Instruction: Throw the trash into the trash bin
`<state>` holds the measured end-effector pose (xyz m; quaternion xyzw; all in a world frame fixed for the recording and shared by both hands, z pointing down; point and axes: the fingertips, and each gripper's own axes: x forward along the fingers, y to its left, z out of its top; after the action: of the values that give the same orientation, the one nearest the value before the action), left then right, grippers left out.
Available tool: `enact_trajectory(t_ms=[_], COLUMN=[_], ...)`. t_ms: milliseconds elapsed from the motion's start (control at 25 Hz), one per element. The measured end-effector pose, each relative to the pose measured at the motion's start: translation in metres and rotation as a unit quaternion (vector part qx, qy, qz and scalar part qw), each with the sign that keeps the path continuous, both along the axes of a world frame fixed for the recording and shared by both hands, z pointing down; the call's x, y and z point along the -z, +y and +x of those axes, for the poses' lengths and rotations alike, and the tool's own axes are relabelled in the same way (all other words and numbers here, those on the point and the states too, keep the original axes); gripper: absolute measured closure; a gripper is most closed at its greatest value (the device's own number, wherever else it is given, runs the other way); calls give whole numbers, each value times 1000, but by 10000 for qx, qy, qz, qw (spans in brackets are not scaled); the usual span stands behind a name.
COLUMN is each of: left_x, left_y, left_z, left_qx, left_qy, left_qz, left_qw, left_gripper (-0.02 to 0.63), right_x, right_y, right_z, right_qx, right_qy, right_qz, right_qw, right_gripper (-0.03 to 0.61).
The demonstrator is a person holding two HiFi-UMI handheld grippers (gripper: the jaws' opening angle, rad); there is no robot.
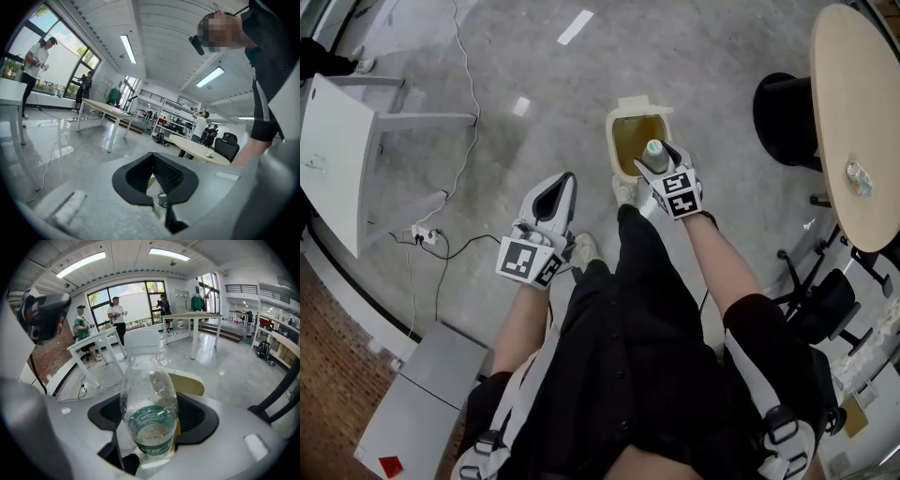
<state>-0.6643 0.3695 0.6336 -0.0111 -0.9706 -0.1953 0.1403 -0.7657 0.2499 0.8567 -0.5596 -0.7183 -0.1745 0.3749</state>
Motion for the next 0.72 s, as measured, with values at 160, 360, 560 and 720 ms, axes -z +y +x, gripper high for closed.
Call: enact_trajectory(t_ms=[160,360,560,720], left_x=[-9,-20,-21,-15], left_y=[6,11,18,21], left_z=[13,24,17,10], left_qx=[185,273,326,288], left_qy=[163,372,354,285], left_qz=[87,148,113,86], left_qw=[9997,9988,9988,9991], left_gripper=[612,612,612,612], right_x=[-21,-27,-26,-17], right_y=[6,13,12,7], right_z=[5,8,-3,-14], right_qx=[240,378,204,-21], right_qy=[77,225,237,102], right_qz=[308,439,331,230], right_qw=[9992,9981,9990,9997], right_gripper=[247,236,176,250])
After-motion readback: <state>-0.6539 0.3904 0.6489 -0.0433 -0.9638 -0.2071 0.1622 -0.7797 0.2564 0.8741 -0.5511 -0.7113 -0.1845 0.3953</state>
